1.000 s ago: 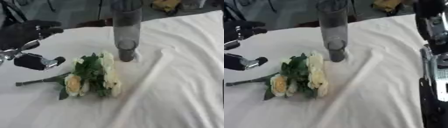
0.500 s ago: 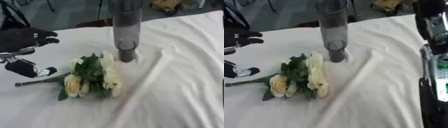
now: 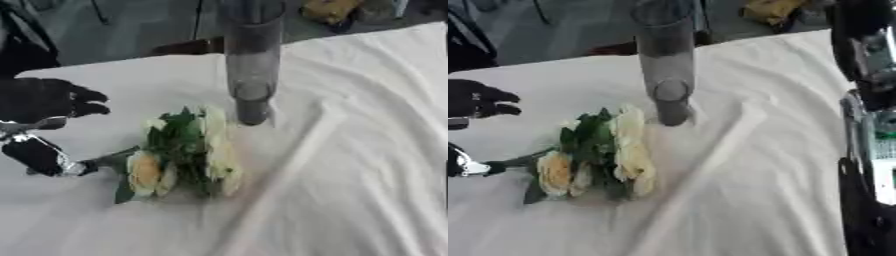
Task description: Arrange flowers into the vase.
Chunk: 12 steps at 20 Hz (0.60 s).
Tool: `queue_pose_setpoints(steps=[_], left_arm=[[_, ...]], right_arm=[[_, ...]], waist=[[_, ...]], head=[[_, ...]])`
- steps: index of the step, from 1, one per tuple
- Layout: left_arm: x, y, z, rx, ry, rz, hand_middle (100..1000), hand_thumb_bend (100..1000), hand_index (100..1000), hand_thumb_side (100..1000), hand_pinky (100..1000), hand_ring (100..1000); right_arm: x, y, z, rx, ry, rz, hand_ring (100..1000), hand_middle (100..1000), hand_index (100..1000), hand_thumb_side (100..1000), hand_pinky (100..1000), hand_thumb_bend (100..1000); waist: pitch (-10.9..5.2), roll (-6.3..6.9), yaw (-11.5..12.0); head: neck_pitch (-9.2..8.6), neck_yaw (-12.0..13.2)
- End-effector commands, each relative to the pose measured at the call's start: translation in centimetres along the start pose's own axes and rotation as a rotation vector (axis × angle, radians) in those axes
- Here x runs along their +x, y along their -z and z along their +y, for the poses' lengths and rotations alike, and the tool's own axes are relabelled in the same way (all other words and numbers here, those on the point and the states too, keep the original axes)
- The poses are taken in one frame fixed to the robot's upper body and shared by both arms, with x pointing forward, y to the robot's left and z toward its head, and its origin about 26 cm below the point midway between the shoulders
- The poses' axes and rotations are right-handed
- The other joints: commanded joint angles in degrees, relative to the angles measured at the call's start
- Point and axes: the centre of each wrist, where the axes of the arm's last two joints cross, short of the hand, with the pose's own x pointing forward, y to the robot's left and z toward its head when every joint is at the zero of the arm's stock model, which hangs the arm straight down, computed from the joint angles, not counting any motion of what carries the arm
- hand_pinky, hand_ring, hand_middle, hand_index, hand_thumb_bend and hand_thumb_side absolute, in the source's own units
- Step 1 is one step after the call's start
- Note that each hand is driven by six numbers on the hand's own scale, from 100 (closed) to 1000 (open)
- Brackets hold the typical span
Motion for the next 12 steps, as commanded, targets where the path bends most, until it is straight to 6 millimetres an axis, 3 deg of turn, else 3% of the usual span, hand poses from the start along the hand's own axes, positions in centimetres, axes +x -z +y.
queue_pose_setpoints(steps=[1, 12], left_arm=[[-0.7, -0.3, 0.6, -0.025, -0.002, 0.017, 1000, 494, 1000, 777, 989, 989], [-0.5, 2.5, -0.9, -0.005, -0.06, -0.004, 973, 486, 1000, 789, 956, 962]], right_arm=[[0.3, 0.6, -0.4, 0.001, -0.009, -0.028, 835, 781, 926, 1000, 795, 241], [0.3, 0.6, -0.4, 0.0, -0.007, -0.027, 834, 779, 926, 1000, 796, 240]], waist=[[-0.78, -0.26, 0.03], [-0.55, -0.27, -0.24]], head=[[-0.65, 0.22], [-1.22, 0.52]])
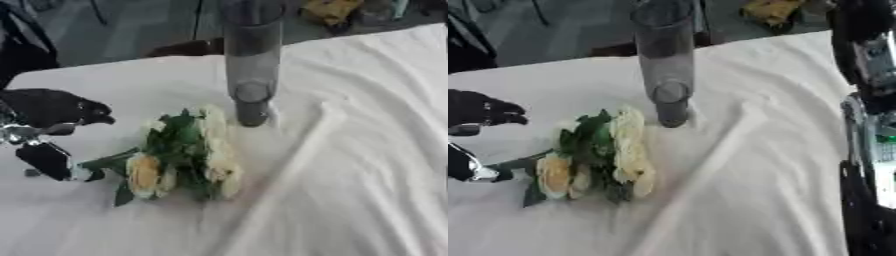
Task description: Arrange flowers into the vase.
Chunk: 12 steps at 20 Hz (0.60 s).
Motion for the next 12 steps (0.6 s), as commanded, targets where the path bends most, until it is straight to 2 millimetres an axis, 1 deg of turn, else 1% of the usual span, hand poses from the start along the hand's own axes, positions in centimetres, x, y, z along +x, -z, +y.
queue_pose_setpoints(steps=[1, 5, 6, 7, 9, 10, 12], left_arm=[[-0.6, 0.1, 0.4, 0.023, 0.009, 0.02, 964, 474, 1000, 784, 948, 955], [-0.6, 0.8, 0.0, 0.029, 0.003, 0.018, 964, 474, 1000, 784, 948, 955], [-0.6, 0.9, 0.0, 0.029, 0.003, 0.017, 960, 457, 1000, 772, 939, 948], [-0.5, 1.3, -0.3, 0.021, -0.003, 0.015, 952, 418, 1000, 743, 931, 933], [-0.4, 2.1, -0.8, 0.006, -0.008, 0.017, 951, 416, 1000, 742, 931, 933], [-0.4, 2.4, -0.9, 0.004, -0.008, 0.018, 946, 387, 1000, 713, 929, 930], [-0.5, 2.9, -1.4, -0.005, -0.007, 0.027, 944, 373, 1000, 699, 927, 928]], right_arm=[[0.3, 0.6, -0.4, 0.0, -0.006, -0.028, 834, 779, 926, 1000, 796, 241], [0.3, 0.6, -0.4, 0.001, -0.005, -0.028, 834, 779, 926, 1000, 796, 241], [0.3, 0.6, -0.4, 0.0, -0.005, -0.028, 834, 779, 926, 1000, 796, 240], [0.3, 0.6, -0.4, -0.001, -0.005, -0.03, 834, 779, 926, 1000, 797, 238], [0.3, 0.7, -0.4, -0.002, -0.004, -0.031, 834, 778, 926, 1000, 797, 238], [0.3, 0.7, -0.4, -0.003, -0.003, -0.031, 834, 778, 926, 1000, 797, 239], [0.3, 0.7, -0.4, -0.003, -0.003, -0.031, 833, 778, 926, 1000, 797, 239]], waist=[[-0.81, -0.22, -0.05], [-0.79, -0.24, -0.06], [-0.78, -0.24, -0.09], [-0.69, -0.27, -0.24], [-0.57, -0.29, -0.4], [-0.55, -0.29, -0.41], [-0.48, -0.3, -0.47]], head=[[-0.75, 0.4], [-0.8, 0.46], [-0.83, 0.49], [-0.98, 0.64], [-1.18, 0.87], [-1.22, 0.9], [-1.34, 1.0]])
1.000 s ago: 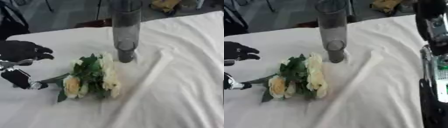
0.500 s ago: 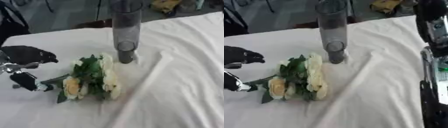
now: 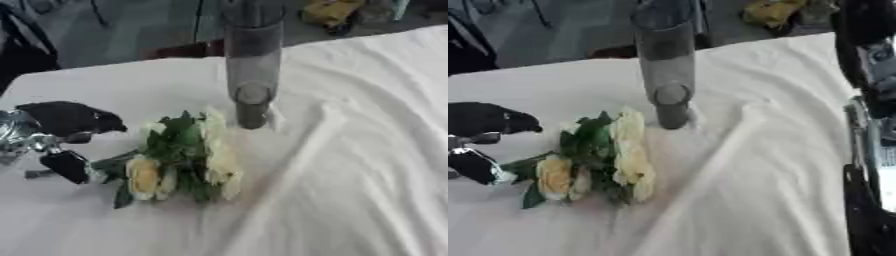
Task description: Arrange flowers into the vase.
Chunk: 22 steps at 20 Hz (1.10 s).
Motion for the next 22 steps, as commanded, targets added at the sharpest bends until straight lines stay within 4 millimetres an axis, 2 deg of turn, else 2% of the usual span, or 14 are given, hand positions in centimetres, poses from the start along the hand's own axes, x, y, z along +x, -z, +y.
queue_pose_setpoints(steps=[1, 10, 11, 12, 22], left_arm=[[-0.9, 0.1, 0.2, 0.005, 0.02, 0.035, 944, 373, 1000, 699, 927, 928], [-1.0, 0.9, -0.6, 0.003, 0.022, 0.037, 939, 359, 1000, 684, 921, 922], [-1.0, 1.1, -0.7, 0.003, 0.015, 0.035, 913, 358, 994, 687, 873, 877], [-0.8, 1.4, -0.9, 0.002, 0.002, 0.034, 909, 354, 992, 685, 863, 868], [-0.7, 3.2, -2.1, -0.016, -0.042, 0.044, 916, 337, 992, 679, 851, 867]], right_arm=[[0.3, 0.6, -0.4, -0.002, -0.004, -0.028, 833, 778, 926, 1000, 797, 239], [0.3, 0.6, -0.4, -0.002, -0.003, -0.028, 833, 778, 926, 1000, 797, 239], [0.3, 0.6, -0.4, -0.003, -0.003, -0.028, 833, 776, 926, 1000, 798, 238], [0.3, 0.6, -0.4, -0.003, -0.003, -0.029, 833, 776, 926, 1000, 798, 239], [0.3, 0.6, -0.5, -0.004, 0.0, -0.03, 832, 775, 926, 1000, 799, 241]], waist=[[-0.84, -0.26, 0.02], [-0.75, -0.27, -0.05], [-0.67, -0.29, -0.1], [-0.6, -0.3, -0.17], [-0.32, -0.39, -0.46]], head=[[-0.85, 0.33], [-0.95, 0.43], [-1.04, 0.56], [-1.13, 0.68], [-1.56, 1.1]])
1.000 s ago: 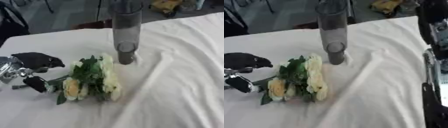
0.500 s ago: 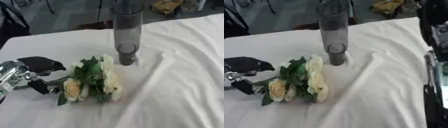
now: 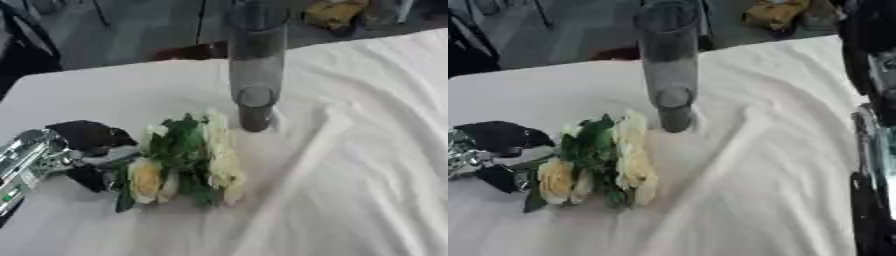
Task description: Arrange flowers into the vase.
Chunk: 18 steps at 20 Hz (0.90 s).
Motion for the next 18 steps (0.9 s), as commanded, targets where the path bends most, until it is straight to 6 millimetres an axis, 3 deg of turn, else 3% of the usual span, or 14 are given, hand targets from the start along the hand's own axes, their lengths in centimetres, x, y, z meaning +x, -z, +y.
queue_pose_setpoints(steps=[1, 12, 18], left_arm=[[-0.7, 0.2, 0.5, 0.001, -0.008, 0.03, 915, 335, 992, 680, 850, 866], [-1.3, 1.5, -0.8, -0.014, -0.085, 0.03, 847, 264, 944, 643, 778, 809], [-1.5, 2.0, -1.5, -0.029, -0.135, 0.008, 762, 198, 874, 610, 682, 715]], right_arm=[[0.3, 0.6, -0.4, -0.003, -0.005, -0.03, 832, 775, 926, 1000, 799, 241], [0.2, 0.7, -0.5, -0.002, -0.004, -0.034, 833, 774, 925, 1000, 800, 244], [0.2, 0.7, -0.6, -0.007, -0.007, -0.035, 833, 773, 925, 1000, 801, 243]], waist=[[-0.75, -0.35, 0.0], [-0.41, -0.4, -0.21], [-0.25, -0.45, -0.44]], head=[[-0.69, 0.35], [-0.84, 0.7], [-0.89, 0.74]])
